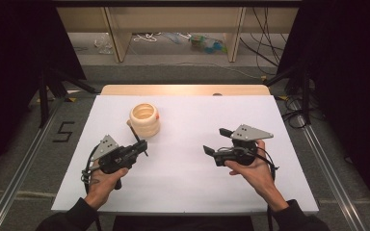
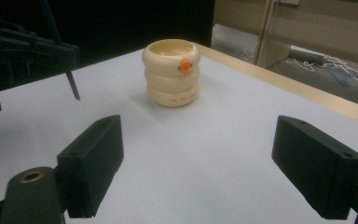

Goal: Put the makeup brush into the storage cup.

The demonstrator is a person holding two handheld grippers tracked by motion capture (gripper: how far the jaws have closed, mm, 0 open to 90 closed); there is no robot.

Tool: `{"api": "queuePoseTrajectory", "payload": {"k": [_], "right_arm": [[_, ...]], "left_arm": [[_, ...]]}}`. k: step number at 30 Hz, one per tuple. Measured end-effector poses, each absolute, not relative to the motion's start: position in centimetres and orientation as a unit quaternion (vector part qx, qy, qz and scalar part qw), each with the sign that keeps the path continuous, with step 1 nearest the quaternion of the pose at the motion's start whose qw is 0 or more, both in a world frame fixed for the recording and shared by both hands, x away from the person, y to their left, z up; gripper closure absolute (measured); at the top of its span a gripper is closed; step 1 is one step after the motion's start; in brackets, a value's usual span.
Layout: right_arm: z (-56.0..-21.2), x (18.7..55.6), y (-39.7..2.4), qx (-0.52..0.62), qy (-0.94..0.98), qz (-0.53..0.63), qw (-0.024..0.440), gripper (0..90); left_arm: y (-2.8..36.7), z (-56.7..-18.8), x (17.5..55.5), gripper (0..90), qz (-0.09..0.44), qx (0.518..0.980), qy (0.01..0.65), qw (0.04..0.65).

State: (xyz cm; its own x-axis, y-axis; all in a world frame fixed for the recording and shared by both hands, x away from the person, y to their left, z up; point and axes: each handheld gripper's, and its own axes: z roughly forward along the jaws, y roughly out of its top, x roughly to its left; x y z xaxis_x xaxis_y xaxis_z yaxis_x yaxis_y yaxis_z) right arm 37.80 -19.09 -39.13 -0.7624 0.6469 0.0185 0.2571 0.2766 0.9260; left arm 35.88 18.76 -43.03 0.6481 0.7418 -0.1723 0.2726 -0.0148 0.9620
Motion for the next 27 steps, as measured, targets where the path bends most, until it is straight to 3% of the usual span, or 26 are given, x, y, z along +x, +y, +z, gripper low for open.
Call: {"api": "queuePoseTrajectory", "payload": {"k": [27], "right_arm": [[-41.5,34.8,-23.5,0.324,0.76,0.514,0.229,17.3]], "left_arm": [[19.5,-42.5,37.8,83.4,0.208,0.686,0.378,0.586]]}}
